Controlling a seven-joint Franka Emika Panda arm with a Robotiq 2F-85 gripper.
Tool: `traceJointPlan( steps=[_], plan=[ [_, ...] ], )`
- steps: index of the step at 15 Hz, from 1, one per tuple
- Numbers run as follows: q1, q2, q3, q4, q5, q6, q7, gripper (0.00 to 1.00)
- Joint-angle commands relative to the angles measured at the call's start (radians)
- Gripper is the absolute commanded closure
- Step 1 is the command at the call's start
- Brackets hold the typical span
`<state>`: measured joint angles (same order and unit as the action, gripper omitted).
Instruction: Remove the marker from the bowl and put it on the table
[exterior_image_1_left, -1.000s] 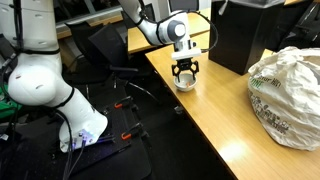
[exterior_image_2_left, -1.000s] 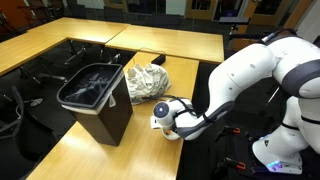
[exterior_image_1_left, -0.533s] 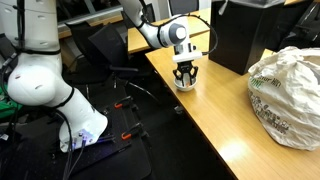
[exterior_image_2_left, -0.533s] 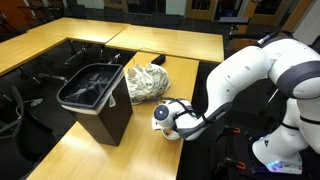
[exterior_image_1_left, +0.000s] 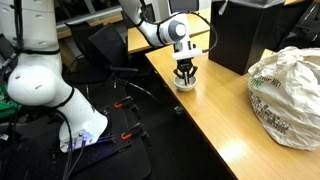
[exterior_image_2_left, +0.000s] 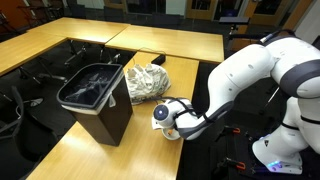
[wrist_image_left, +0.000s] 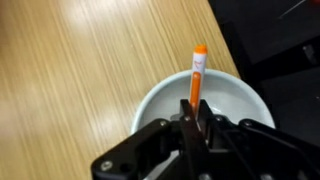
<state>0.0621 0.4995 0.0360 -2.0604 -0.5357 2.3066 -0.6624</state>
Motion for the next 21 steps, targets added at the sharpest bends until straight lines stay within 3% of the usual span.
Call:
traceJointPlan(
  steps=[1,4,7,12,18,19,20,21],
  plan=[
    [-0.026,-0.108,0.046,-0.032,0.042,-0.088,-0.033,0.97],
    [-0.045,-0.186,0.092,-0.019,0.119,-0.136,-0.166,0.97],
    [-0.055,-0.192,0.127,0.025,0.214,-0.134,-0.391,0.97],
    [-0.029,-0.042,0.171,0.149,0.260,-0.132,-0.639,0.97],
    [0.005,0.225,0.183,0.398,0.243,-0.114,-0.740,0.97],
    [0.009,0.252,0.183,0.430,0.241,-0.106,-0.747,0.88],
    [0.010,0.272,0.184,0.455,0.242,-0.105,-0.758,0.64],
    [0.011,0.279,0.185,0.468,0.238,-0.100,-0.772,0.61]
  ],
)
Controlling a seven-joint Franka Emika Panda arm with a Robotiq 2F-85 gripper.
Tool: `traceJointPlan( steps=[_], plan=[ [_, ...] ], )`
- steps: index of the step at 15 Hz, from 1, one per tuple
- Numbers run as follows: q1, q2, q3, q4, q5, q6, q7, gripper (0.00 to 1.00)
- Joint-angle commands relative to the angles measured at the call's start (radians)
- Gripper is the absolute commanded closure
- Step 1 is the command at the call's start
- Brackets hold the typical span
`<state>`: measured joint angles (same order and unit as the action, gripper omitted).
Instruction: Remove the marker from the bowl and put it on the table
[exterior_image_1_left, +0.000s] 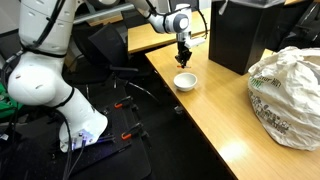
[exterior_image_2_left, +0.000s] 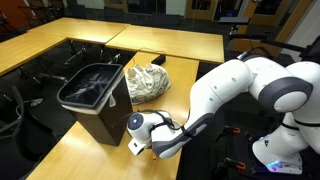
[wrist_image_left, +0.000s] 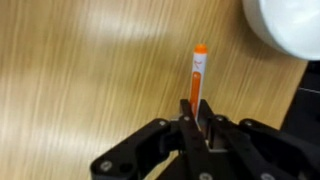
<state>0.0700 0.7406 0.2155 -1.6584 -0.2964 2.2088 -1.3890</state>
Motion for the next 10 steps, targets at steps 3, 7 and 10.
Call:
traceJointPlan(
  steps=[3,7,10],
  plan=[
    [-0.001,-0.002,0.005,0.037,-0.001,0.010,-0.059,0.40],
    [-0.019,-0.125,0.004,-0.071,0.046,0.039,0.015,0.11],
    [-0.029,-0.244,-0.001,-0.186,0.087,0.038,0.089,0.00]
  ],
)
